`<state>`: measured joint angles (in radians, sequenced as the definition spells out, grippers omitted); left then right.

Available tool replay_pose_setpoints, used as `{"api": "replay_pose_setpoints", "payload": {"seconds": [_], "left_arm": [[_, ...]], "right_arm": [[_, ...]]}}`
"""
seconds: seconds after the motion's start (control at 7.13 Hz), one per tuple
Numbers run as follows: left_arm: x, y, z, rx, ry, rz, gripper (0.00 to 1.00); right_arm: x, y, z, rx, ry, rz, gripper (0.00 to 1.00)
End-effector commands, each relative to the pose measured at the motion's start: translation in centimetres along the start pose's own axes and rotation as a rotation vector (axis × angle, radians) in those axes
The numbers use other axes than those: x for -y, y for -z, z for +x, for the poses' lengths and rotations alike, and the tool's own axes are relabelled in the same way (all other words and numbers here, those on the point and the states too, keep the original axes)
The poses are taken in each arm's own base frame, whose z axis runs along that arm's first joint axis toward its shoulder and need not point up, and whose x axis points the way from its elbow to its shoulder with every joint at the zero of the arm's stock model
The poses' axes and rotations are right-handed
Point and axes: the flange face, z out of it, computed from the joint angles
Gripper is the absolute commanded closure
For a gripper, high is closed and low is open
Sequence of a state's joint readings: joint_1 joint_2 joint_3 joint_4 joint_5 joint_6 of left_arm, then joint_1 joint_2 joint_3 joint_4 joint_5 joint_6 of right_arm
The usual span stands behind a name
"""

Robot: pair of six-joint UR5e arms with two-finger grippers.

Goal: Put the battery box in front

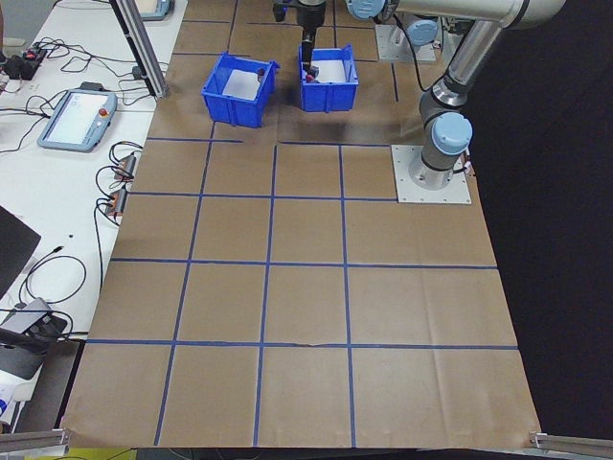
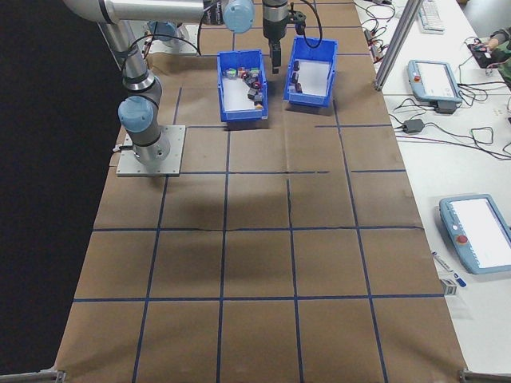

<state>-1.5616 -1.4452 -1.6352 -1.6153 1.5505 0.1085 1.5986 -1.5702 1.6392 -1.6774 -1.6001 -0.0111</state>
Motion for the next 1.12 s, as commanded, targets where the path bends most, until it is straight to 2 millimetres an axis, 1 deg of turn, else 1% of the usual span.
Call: {"api": "replay_pose_setpoints", "payload": {"seconds": [0.0, 0.28, 0.42, 0.98], "left_arm": [[0.1, -0.13, -0.02, 0.0, 0.0, -0.003, 0.0], [0.21, -0.12, 0.04, 0.0, -0.002, -0.003, 0.0], [0.16, -0.05, 0.04, 0.0, -0.002, -0.001, 0.0], [0.11, 0.02, 0.07, -0.001, -0.002, 0.0, 0.0]], "right_arm": [[1.66, -2.34, 0.11, -0.001, -0.071, -0.053, 0.0], [1.27, -2.85, 0.08, -0.003, -0.119, -0.094, 0.0], [1.12, -2.54, 0.08, -0.003, -0.119, -0.088, 0.0], [0.96, -2.6, 0.1, -0.004, -0.118, -0.09, 0.0]]}}
